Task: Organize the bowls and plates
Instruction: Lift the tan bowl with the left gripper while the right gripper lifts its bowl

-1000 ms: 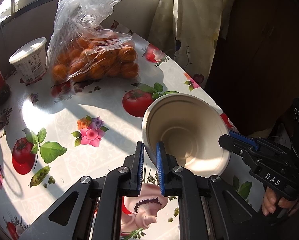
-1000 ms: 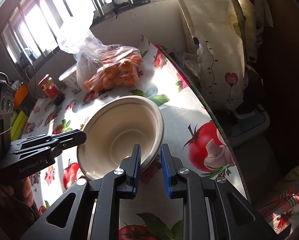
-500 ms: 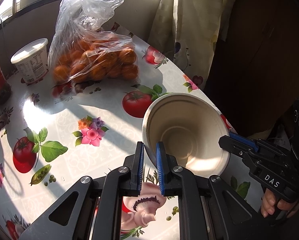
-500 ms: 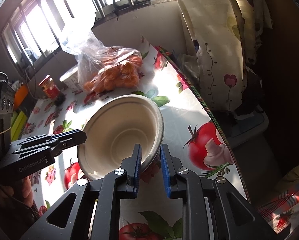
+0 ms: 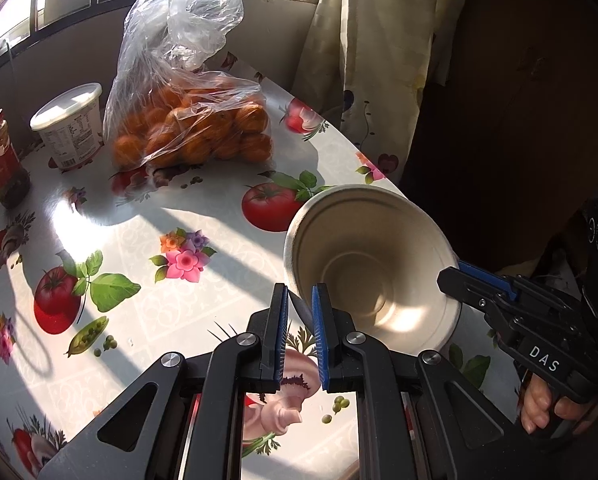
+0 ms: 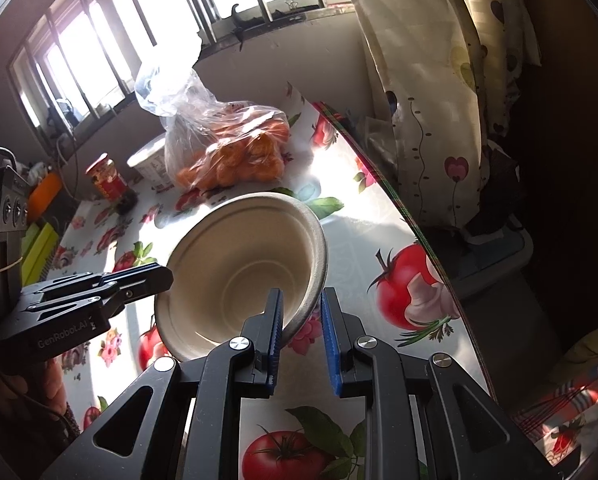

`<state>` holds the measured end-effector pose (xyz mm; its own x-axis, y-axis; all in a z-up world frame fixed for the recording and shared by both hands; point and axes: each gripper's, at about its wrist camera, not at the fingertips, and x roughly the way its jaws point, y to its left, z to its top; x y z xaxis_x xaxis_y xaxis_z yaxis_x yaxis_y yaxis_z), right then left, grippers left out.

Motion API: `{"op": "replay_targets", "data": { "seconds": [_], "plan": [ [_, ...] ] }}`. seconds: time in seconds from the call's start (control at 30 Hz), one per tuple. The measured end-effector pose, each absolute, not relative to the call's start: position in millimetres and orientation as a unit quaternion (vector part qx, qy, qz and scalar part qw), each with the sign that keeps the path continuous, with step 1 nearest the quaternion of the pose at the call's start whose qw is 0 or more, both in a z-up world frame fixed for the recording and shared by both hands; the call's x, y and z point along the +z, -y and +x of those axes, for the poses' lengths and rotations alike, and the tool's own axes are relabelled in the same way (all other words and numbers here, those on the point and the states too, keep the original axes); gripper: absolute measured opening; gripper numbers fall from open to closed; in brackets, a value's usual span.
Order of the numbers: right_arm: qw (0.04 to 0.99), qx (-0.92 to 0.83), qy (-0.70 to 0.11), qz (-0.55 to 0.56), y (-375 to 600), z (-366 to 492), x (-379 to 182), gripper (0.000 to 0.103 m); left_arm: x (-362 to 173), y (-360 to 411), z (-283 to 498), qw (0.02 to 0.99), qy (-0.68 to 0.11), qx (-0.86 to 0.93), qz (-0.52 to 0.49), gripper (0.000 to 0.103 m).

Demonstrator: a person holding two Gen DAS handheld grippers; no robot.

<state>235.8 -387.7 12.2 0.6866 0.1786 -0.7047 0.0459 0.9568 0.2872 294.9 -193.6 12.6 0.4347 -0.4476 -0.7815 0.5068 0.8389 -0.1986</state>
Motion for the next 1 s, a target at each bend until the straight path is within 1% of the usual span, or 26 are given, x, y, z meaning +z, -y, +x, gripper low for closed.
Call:
{"op": "replay_targets", "data": {
  "seconds": [1.0],
  "plan": [
    [0.923, 0.041, -0.361, 0.131, 360.2, 176.0, 40.5, 0.019, 36.8, 169.1, 245.6, 0.857, -0.428, -0.285, 0.020, 0.013]
  ]
}}
